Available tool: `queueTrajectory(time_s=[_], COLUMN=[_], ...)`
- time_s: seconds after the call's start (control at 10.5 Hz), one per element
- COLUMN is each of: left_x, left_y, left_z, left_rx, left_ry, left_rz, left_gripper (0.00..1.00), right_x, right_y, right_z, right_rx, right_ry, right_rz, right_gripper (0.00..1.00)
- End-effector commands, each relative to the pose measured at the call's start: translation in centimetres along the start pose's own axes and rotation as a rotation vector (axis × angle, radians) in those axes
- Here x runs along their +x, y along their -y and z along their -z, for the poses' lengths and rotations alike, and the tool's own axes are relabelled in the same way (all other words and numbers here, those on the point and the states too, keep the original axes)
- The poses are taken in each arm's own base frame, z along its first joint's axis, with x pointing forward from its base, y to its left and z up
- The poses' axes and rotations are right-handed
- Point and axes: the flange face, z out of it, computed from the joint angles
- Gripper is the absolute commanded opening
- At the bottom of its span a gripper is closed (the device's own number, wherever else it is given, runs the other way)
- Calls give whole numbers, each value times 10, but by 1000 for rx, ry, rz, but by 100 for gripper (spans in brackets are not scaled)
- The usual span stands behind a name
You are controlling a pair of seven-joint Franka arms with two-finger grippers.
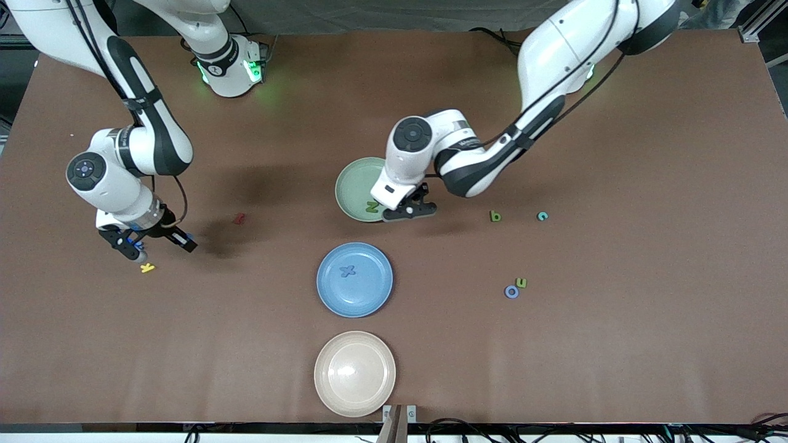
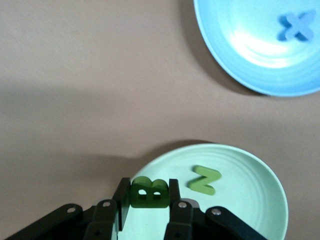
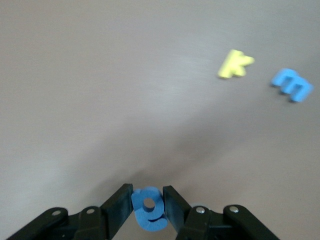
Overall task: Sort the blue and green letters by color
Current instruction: 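Drop e on the blue plate while the left gripper grasps green b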
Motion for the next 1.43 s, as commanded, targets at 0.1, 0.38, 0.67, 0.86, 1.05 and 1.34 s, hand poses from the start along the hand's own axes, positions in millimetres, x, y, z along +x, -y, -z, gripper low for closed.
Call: queueTrajectory(time_s=[0.1, 0.38, 0.67, 0.86, 1.05, 1.34], left_x=[-23, -8, 33, 74, 107, 121], left_y=[-29, -24, 6, 42, 82, 142], left_z=[-34, -23, 4, 19, 32, 21], left_rx=[-29, -32, 21, 37, 32, 107], left_ry=[-11, -48, -71, -48, 0, 56], left_rz=[49, 62, 71, 15, -27, -100], left_gripper=[29, 100, 100, 100, 100, 100], right_x=[-2, -16, -31, -51, -94, -165], right_y=[121, 202, 264, 298, 333, 368], right_z=[32, 15, 4, 8, 6, -11], right_rx=[70, 118, 175, 207, 243, 273], right_ry=[-25, -32, -53, -61, -64, -43], right_rz=[128, 201, 221, 218, 254, 273], right_gripper=[0, 0, 0, 0, 0, 0])
